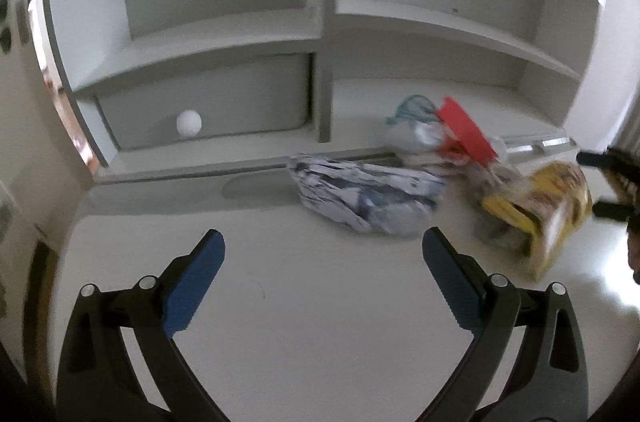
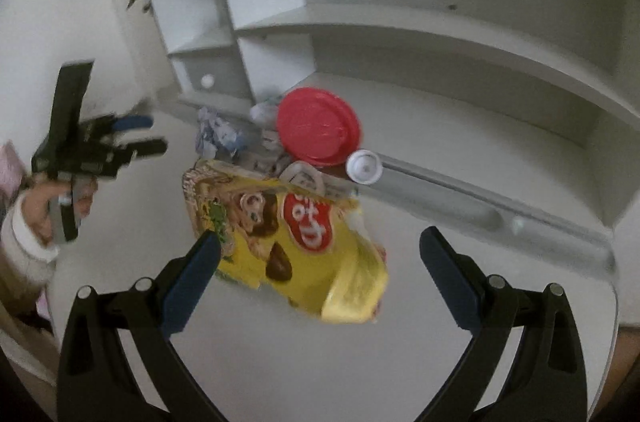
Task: Collect trash
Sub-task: 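Swing both grippers back toward the desk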
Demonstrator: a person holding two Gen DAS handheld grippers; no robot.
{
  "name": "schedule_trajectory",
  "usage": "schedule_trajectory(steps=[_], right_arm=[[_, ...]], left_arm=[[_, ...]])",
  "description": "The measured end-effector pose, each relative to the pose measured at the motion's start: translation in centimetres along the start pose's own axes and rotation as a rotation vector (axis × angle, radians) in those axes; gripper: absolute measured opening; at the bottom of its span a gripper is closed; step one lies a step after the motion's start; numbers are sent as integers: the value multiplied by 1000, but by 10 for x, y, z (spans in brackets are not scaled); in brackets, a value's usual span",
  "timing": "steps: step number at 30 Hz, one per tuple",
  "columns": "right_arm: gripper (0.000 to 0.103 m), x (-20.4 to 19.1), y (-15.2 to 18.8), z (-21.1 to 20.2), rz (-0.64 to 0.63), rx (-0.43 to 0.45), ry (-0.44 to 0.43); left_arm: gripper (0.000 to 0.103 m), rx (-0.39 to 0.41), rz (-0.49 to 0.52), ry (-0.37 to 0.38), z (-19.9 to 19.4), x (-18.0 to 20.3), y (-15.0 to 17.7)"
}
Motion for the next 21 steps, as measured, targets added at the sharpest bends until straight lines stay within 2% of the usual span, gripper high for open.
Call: schedule_trajectory(steps=[2,4,6,12,17,19,21], right_arm=[[96,12,1,15,11,-61,54],[96,13,10,23,65,-94,15],[96,5,18,22,83,-86,-24],[96,-38,37,8,47,-86,-58],[96,-78,48,6,28,-115,-92],[96,-86,52,9,2,-140,-55],[96,-85,56,9,-21,-161,26]], left_arm=[[96,-8,-14,4,1,-3,8],[96,-2,-15,-16,0,-4,10],[96,2,-18,-14,2,-7,13],[96,9,-36,14,-3,-8,9],[97,35,-14,-19,-17,-18,10],[97,44,-7,-39,-17,-22,9],[97,42,-9,-46,-21,-30,10]])
Point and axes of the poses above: each gripper's, at about its wrist camera, not at the fingertips, and z roughly the way its jaws point, x to its right, y to its underside, the point moved 9 cm from there along z, roughly the way its jaws point, and after that the axes turned 15 degrees about -y, right-handed, at the moved point
